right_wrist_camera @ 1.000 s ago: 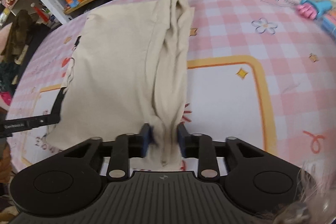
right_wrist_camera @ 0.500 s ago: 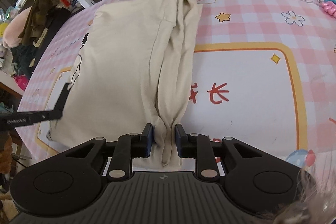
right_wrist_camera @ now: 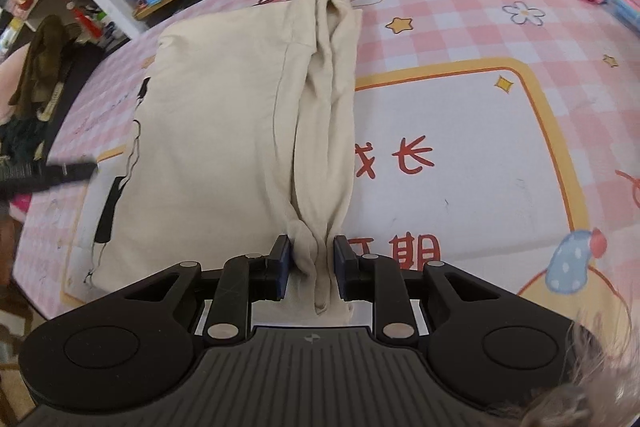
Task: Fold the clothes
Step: 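Pinch the folded edge with the left gripper and tug it straight while the right gripper holds, then open the left gripper and withdraw it from the shirt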
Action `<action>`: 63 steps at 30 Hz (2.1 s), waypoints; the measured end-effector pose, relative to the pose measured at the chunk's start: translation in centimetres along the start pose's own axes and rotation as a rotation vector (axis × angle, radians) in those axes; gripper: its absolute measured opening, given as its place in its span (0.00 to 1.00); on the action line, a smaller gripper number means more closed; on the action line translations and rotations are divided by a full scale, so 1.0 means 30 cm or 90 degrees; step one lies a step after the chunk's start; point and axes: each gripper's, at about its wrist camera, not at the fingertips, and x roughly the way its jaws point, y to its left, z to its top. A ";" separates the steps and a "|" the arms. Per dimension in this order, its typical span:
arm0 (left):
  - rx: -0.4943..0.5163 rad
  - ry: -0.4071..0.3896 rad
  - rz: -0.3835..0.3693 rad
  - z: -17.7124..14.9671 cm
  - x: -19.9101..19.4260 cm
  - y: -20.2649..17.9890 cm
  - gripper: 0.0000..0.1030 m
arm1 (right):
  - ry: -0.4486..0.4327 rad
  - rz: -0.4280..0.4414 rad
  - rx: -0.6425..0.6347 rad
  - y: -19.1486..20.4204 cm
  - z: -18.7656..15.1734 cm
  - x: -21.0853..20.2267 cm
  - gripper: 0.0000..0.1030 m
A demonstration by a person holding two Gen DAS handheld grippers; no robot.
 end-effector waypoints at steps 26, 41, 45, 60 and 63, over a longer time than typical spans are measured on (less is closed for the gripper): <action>-0.159 0.050 -0.220 0.449 0.519 0.168 0.35 | -0.036 -0.174 0.043 0.188 -0.065 0.029 0.26; 0.073 -0.030 -0.123 0.431 0.373 0.043 0.24 | -0.039 -0.196 0.052 0.208 -0.069 0.033 0.27; 0.073 -0.031 -0.118 0.360 0.274 0.079 0.30 | -0.040 -0.195 0.049 0.209 -0.070 0.032 0.27; 0.019 0.016 -0.026 -0.095 -0.026 0.056 0.60 | -0.041 -0.091 0.012 0.137 -0.073 0.003 0.33; 0.004 0.012 -0.009 -0.141 -0.035 0.025 0.60 | -0.044 -0.050 0.027 0.100 -0.079 -0.013 0.33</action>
